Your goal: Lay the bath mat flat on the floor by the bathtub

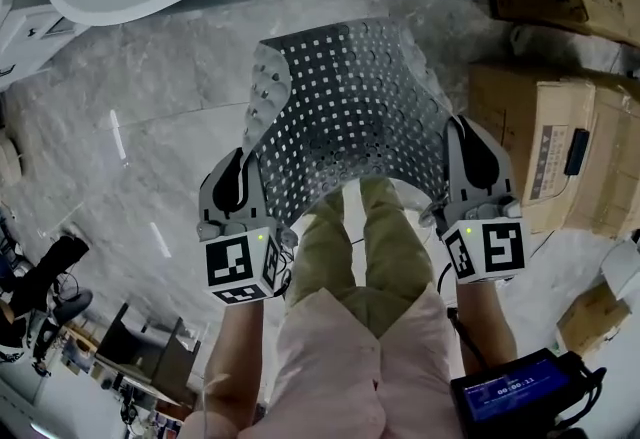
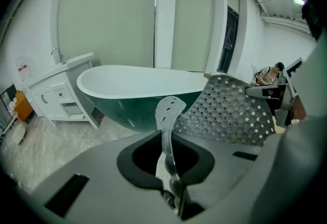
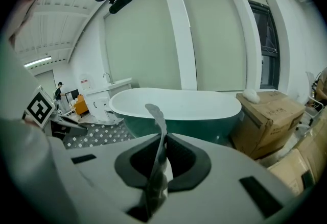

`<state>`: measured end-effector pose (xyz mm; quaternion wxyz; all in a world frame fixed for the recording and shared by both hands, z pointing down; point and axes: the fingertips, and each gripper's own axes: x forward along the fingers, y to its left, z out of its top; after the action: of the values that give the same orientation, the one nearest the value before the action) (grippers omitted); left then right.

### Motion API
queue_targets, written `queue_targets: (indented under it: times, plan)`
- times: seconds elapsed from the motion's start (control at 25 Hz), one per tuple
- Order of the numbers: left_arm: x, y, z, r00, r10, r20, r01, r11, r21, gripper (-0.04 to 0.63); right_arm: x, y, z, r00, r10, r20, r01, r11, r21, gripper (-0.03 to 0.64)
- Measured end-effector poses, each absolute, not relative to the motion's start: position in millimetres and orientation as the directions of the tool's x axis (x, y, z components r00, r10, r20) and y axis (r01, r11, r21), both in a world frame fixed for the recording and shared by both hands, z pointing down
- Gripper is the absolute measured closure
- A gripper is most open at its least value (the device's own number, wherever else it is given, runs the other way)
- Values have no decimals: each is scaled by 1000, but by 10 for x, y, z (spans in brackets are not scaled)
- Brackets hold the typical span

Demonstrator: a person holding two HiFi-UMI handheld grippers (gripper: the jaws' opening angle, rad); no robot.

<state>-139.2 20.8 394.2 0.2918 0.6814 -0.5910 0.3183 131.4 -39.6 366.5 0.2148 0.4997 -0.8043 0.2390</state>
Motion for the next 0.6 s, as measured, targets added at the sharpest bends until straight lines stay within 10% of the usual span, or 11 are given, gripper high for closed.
queue_targets:
  times: [0.6]
  plan:
    - [-1421,320,4380,112,-597,795,-989,-141,34,554,1345,-339,4117,-380,-694,612,-917,369,-151,586]
